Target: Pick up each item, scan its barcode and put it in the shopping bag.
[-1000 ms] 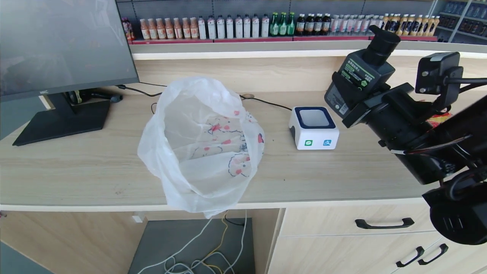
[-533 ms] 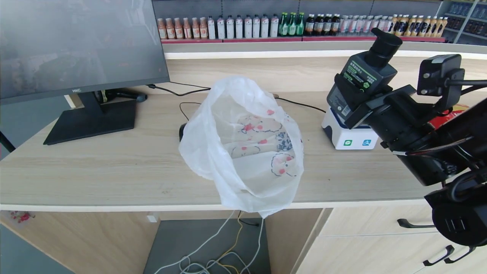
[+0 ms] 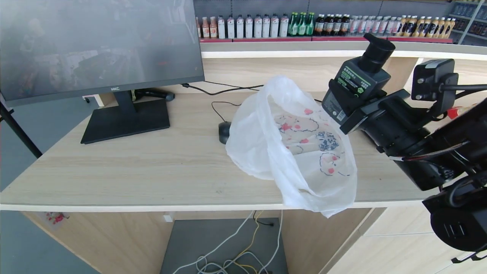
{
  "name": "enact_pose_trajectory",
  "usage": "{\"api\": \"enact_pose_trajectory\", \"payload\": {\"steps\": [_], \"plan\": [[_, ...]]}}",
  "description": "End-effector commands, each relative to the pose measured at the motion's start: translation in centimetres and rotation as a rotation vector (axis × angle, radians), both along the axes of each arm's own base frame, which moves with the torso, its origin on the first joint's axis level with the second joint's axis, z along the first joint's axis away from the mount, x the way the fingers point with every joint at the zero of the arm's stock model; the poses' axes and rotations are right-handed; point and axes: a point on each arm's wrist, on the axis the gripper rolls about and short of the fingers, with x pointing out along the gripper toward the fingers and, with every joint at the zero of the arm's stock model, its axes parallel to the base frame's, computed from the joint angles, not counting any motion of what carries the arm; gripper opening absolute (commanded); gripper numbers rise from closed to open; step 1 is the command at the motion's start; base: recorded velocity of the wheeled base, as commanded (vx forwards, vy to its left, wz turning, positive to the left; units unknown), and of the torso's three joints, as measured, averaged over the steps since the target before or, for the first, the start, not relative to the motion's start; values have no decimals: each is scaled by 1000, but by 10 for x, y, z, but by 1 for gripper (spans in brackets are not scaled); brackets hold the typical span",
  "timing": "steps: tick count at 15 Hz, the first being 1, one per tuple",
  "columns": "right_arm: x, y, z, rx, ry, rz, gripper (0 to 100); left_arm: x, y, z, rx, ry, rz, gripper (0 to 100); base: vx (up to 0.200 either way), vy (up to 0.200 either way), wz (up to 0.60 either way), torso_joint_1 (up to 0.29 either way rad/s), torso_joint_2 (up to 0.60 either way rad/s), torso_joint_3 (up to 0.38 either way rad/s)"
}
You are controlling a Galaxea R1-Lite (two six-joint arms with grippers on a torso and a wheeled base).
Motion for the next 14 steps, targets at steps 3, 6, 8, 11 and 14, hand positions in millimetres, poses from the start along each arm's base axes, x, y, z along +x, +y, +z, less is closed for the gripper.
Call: {"api": "enact_pose_trajectory", "payload": {"steps": [3, 6, 8, 11, 14], "plan": [[0, 1, -1, -1, 1, 2, 0, 0, 0, 0, 3, -1, 1, 100, 0, 0, 0, 0, 0, 0], [-3, 10, -1, -3, 2, 34, 0, 0, 0, 0, 3, -1, 1, 100, 0, 0, 0, 0, 0, 0], [-3, 12, -4, -6, 11, 42, 0, 0, 0, 0, 3, -1, -1, 100, 0, 0, 0, 0, 0, 0], [4, 13, -17, 27, 85, 62, 0, 0, 0, 0, 3, -1, 1, 100, 0, 0, 0, 0, 0, 0], [14, 17, -26, 1, 198, 73, 0, 0, 0, 0, 3, -1, -1, 100, 0, 0, 0, 0, 0, 0]]}}
